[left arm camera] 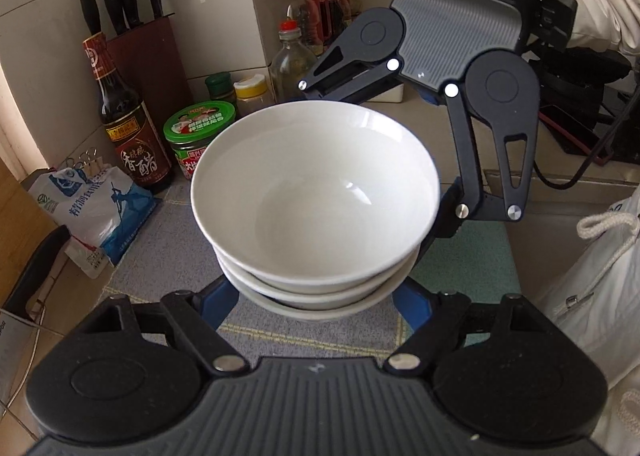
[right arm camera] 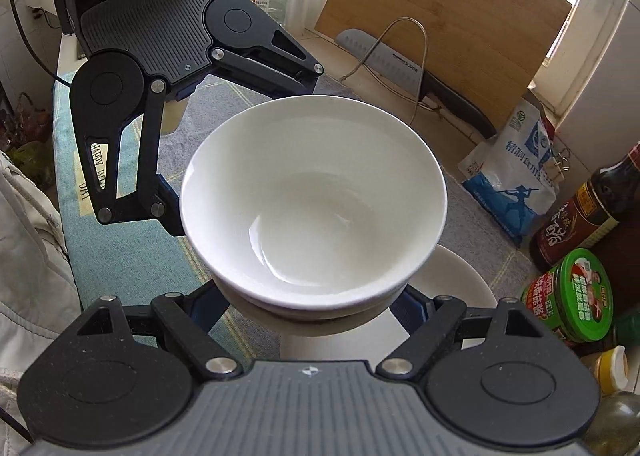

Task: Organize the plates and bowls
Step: 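Lower the bowl stack onto the fruit-decorated plates with both grippers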

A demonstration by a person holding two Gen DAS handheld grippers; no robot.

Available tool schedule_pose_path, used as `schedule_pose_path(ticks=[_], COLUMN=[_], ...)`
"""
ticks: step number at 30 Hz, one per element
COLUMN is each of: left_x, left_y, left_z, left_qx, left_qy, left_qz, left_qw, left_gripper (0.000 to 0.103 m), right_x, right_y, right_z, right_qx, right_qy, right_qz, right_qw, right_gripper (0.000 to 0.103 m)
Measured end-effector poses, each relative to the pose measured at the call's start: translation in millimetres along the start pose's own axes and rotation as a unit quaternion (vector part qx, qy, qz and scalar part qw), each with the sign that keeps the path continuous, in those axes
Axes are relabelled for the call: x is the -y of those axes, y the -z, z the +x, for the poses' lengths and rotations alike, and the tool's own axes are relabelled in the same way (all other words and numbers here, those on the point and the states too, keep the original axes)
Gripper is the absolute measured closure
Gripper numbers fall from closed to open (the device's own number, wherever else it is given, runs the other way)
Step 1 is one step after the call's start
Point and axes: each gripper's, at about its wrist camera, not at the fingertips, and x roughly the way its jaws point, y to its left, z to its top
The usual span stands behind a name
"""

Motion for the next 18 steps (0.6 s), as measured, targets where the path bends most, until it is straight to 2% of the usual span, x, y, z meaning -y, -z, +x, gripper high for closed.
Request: schedule_pose_path(ticks=[8, 18], left_x=[-6, -7], left_y=[-22, -28], left_z=[44, 70], left_qx=[-0.009, -0.021], left_qy=[0.012, 0.018], left_qz=[0.009, 0.003], left_qw=[0.9998, 0.9996], left_gripper=[0.020, 0.020], right_x=[30, 46], right_y=[27, 42], right_z=[1, 11], right_qx=[-0.013, -0.022], right_qy=[0.017, 0.009], right_qz=[0.015, 0.029], right_qw=[1.000, 0.999], right_gripper=[0.014, 0.014])
